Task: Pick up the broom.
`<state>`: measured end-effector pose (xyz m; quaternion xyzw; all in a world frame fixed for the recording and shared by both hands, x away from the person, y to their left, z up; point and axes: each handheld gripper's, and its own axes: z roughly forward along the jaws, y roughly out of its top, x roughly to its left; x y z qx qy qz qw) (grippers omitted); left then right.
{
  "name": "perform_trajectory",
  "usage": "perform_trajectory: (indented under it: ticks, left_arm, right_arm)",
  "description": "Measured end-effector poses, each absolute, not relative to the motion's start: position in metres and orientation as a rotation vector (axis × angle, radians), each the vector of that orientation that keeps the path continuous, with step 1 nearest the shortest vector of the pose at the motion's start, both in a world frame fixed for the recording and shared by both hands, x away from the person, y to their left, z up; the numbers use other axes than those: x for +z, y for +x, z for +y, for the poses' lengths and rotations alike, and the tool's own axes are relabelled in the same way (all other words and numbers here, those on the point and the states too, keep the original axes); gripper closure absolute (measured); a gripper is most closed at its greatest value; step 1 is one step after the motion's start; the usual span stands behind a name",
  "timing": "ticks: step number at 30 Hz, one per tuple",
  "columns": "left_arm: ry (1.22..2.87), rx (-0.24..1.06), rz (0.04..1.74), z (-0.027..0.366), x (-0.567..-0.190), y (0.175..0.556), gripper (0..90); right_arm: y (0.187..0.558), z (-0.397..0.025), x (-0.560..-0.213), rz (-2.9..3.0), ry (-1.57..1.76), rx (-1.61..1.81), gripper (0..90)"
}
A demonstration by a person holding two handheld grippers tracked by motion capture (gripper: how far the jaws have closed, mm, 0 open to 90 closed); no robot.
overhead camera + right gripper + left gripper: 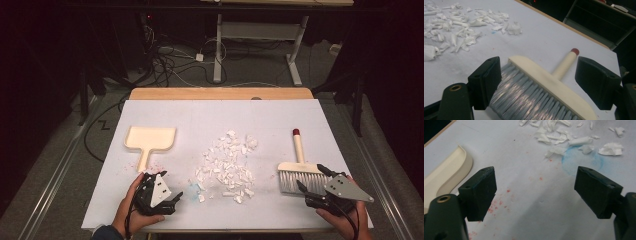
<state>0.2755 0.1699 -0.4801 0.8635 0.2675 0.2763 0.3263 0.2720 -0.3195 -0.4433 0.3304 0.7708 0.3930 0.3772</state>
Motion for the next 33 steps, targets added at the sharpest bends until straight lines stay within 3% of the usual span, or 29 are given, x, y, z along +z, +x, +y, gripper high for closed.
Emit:
perform_trajectory:
  ticks: [14,25,29,32,33]
  left_arm:
    - [2.268,0.73,0.692,0.17,-0.481,0.27,17.1]
    - [2.298,0.715,0.682,0.169,-0.484,0.27,17.1]
    - [2.307,0.71,0.676,0.168,-0.485,0.27,17.1]
    - [2.308,0.709,0.676,0.169,-0.485,0.27,17.1]
    - [2.309,0.71,0.676,0.169,-0.485,0.27,17.2]
  right_arm:
    - [0.284,-0.32,-0.441,1.955,0.882,1.004,23.8]
    - [0.367,-0.323,-0.439,1.998,1.34,0.786,26.7]
    - [0.399,-0.318,-0.45,2.085,1.513,0.64,30.9]
    - [0.413,-0.317,-0.459,2.125,1.571,0.644,40.0]
    - [0.418,-0.316,-0.459,2.128,1.591,0.66,47.4]
